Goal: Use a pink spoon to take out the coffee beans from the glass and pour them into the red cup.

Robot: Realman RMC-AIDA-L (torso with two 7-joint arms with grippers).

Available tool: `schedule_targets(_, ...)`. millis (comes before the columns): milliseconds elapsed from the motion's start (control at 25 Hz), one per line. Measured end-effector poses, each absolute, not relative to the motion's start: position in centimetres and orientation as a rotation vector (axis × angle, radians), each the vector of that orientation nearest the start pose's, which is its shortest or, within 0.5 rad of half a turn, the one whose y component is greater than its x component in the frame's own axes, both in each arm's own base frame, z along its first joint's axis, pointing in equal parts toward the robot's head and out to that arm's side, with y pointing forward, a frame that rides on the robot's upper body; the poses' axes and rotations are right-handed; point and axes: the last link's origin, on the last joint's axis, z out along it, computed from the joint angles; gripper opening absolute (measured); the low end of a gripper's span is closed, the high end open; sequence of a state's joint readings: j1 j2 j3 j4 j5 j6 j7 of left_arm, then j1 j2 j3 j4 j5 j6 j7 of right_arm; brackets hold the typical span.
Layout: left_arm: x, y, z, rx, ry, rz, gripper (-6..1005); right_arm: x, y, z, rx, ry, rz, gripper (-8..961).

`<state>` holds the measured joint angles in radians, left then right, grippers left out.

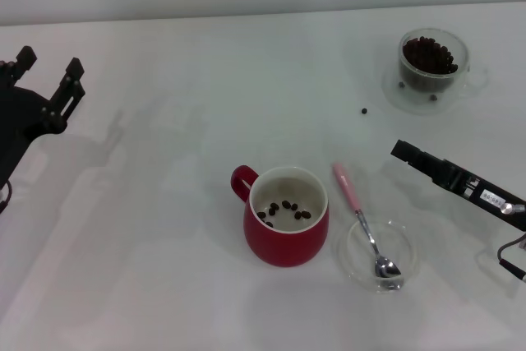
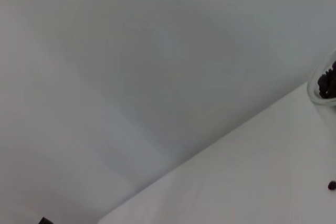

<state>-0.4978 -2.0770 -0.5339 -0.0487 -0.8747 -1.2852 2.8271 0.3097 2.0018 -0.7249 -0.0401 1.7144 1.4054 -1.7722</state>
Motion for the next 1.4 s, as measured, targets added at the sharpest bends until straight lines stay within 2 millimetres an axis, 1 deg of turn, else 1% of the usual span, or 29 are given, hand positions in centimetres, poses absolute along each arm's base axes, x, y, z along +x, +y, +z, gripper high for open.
schedule_targets(240,-30.5,32.8,-3.0,-1.858,-0.446,-0.807,679,35.7,25.6,-1.3,-1.905,1.415,1.151,204)
schedule_targets(280,-30.5,32.8,-3.0,-1.858,-0.445,-0.807,679,35.7,26.2,-0.6,-1.902,1.359,1.152,204)
schedule_targets(320,-30.5,32.8,-3.0,-1.858,-0.445,-0.807,679,35.7,26.2,-0.6,-1.902,1.359,1.152,204)
schedule_targets(440,-30.4,32.9,-2.9,-1.854,-0.443,-0.809,679,35.6,27.6,1.1,-1.892,1.208,1.143,203)
schedule_targets(560,-30.3,33.3,-2.6,-1.831,-0.444,-0.818,679,35.9,28.8,3.5,-1.819,1.047,1.127,203)
schedule_targets(680,-30.4,33.5,-2.0,-1.788,-0.455,-0.828,679,36.6,29.6,6.1,-1.684,0.923,1.123,203)
schedule_targets(760,-30.5,33.5,-1.9,-1.774,-0.46,-0.831,680,37.0,29.8,7.8,-1.618,0.859,1.112,203)
schedule_targets(960,-30.6,33.4,-1.7,-1.74,-0.478,-0.845,680,38.0,29.9,11.5,-1.529,0.729,1.047,203)
schedule_targets(1200,-30.4,33.5,-1.5,-1.695,-0.495,-0.879,680,39.1,30.0,13.8,-1.466,0.664,0.964,203)
schedule_targets(1400,-30.1,33.9,-1.3,-1.662,-0.511,-0.896,680,39.6,30.4,14.8,-1.461,0.649,0.911,203)
